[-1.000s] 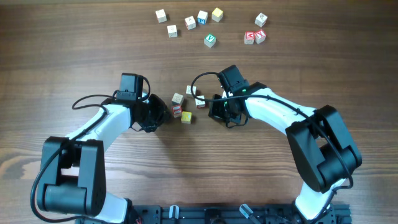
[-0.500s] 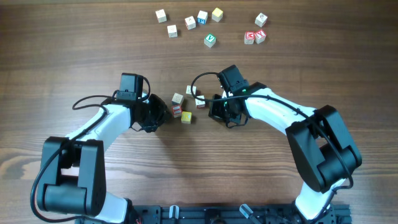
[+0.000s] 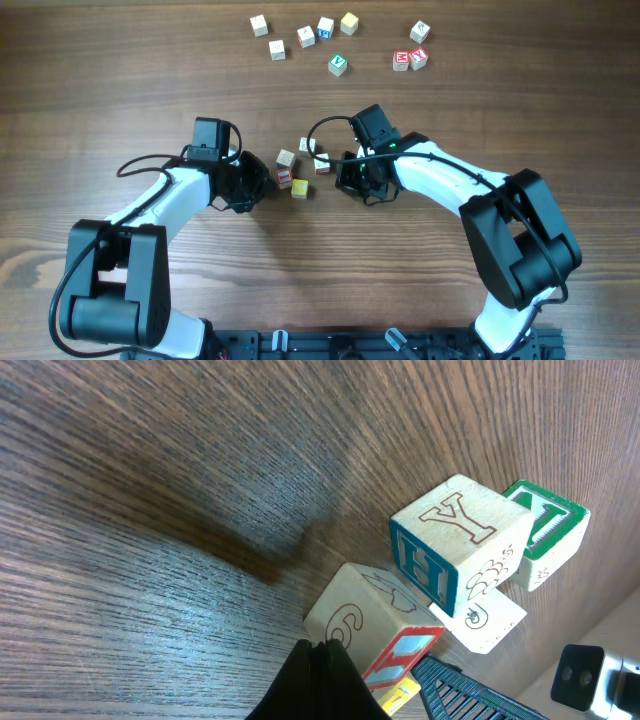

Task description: Form a circle

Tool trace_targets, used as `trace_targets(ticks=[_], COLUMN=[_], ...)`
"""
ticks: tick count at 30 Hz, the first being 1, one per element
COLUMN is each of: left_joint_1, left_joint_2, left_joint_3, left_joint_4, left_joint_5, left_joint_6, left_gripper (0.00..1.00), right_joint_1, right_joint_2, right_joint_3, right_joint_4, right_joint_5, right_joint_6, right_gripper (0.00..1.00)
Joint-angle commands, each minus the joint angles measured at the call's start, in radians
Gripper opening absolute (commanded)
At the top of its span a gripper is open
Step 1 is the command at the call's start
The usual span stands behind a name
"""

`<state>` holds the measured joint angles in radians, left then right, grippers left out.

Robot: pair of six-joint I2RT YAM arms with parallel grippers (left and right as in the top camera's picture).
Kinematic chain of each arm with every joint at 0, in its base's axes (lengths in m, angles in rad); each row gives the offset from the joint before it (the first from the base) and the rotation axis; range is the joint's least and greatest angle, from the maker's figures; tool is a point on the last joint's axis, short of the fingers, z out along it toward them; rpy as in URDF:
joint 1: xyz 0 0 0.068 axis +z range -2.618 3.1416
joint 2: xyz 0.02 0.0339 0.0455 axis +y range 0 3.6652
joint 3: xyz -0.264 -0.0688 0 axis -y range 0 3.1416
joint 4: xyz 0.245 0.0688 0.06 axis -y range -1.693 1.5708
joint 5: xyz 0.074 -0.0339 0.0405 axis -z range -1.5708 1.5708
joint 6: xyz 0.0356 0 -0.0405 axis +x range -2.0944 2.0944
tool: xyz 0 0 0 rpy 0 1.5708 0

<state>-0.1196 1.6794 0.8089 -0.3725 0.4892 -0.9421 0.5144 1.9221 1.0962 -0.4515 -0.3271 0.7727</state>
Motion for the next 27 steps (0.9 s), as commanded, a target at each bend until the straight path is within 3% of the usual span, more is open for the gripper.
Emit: trace_targets(ticks=[1, 27], left_joint_1=[-0.003, -0.003], left_joint_2=[0.016, 0.016], left_joint_3=[-0.006, -0.006], left_joint_4=[0.003, 0.003], left_joint_5=[0.016, 0.027], left_joint_6=[-0.026, -0.043], left_gripper=[0.04, 0.04], right_joint_1=[0.000, 0.000], right_joint_2=[0.004, 0.004], right_joint_3=[-0.005, -0.005], right_joint_4=[-0.014, -0.014], right_joint_5=[0.072, 0.072], right_joint_6=[-0.013, -0.013], right_gripper=[0.06, 0.05])
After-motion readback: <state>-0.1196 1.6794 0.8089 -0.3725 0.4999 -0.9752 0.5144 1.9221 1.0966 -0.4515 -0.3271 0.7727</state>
